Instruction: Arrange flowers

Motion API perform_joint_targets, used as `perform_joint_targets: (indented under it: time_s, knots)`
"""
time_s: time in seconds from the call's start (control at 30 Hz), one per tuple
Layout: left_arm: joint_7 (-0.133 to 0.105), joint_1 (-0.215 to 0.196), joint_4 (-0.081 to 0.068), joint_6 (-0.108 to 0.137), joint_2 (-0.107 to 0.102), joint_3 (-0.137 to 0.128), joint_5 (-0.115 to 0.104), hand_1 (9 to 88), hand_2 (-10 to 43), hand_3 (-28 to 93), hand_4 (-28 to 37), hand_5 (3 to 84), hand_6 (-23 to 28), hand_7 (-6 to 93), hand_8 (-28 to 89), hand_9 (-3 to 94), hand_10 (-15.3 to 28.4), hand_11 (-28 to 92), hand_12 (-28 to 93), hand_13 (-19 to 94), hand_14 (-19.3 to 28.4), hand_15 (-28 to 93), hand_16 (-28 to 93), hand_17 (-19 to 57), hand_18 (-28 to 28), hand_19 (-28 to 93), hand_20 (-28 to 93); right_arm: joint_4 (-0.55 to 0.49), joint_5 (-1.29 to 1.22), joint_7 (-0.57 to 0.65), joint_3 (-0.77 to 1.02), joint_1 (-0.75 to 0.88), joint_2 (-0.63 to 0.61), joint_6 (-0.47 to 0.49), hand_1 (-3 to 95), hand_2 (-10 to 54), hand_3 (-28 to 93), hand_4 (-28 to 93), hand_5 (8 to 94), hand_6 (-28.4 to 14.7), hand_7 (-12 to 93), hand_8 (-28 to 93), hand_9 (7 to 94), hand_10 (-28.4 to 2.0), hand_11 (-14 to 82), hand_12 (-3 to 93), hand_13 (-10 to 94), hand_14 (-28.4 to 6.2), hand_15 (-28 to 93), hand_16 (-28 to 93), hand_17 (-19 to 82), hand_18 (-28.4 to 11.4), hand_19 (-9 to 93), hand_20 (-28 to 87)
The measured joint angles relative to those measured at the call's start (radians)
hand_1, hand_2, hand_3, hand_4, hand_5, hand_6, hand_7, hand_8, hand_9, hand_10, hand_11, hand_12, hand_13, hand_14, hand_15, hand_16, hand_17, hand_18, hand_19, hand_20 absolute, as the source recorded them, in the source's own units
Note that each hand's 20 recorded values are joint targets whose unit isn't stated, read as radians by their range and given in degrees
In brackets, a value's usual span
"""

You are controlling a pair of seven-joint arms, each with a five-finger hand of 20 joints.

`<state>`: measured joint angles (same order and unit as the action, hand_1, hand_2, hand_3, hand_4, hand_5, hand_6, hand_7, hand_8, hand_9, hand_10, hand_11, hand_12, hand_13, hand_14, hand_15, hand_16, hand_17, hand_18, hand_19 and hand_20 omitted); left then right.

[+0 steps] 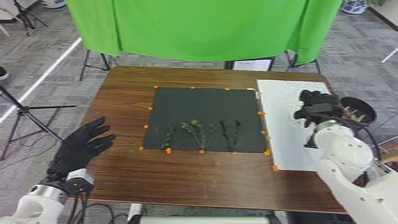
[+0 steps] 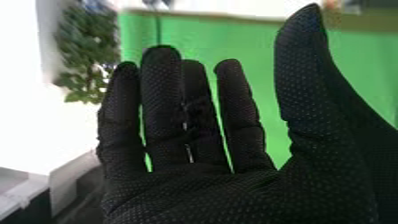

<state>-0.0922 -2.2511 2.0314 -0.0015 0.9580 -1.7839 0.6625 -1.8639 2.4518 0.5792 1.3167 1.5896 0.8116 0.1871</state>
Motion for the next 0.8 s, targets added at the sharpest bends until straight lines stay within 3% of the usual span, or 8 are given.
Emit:
perform_joint_targets:
  time_s: [0.27, 0.8]
  knots:
    - [0.000, 0.000, 0.000, 0.000, 0.000, -0.001, 0.000, 25.6, -3.2, 72, -28.3, 30.7, 5.8, 22.1, -12, 25.5, 13.4, 29, 15, 23, 17.9, 42, -5, -7.6, 22.5, 47, 6, 0.013, -0.038, -0.064, 0.034, 0.023, -0.014, 0.061, 31.8, -9.5, 91, -28, 38.3, 0.0, 37, -17, 48.7, -6.4, 12.6, 13.6, 47, -7.4, 66, 19, 17, -18.7, 69, 39]
    - [0.002, 0.001, 0.000, -0.002, -0.006, -0.001, 0.000, 25.6, -3.0, 72, -28.3, 30.8, 5.8, 22.0, -12, 25.5, 13.5, 29, 15, 23, 17.9, 42, -5, -7.6, 22.5, 47, 6, 0.059, -0.032, -0.108, 0.015, 0.016, -0.014, 0.112, 34.1, -9.5, 91, -28, 41.2, 0.1, 35, -17, 49.7, -6.5, 13.2, 13.8, 50, -6.7, 70, 20, 17, -18.2, 69, 40]
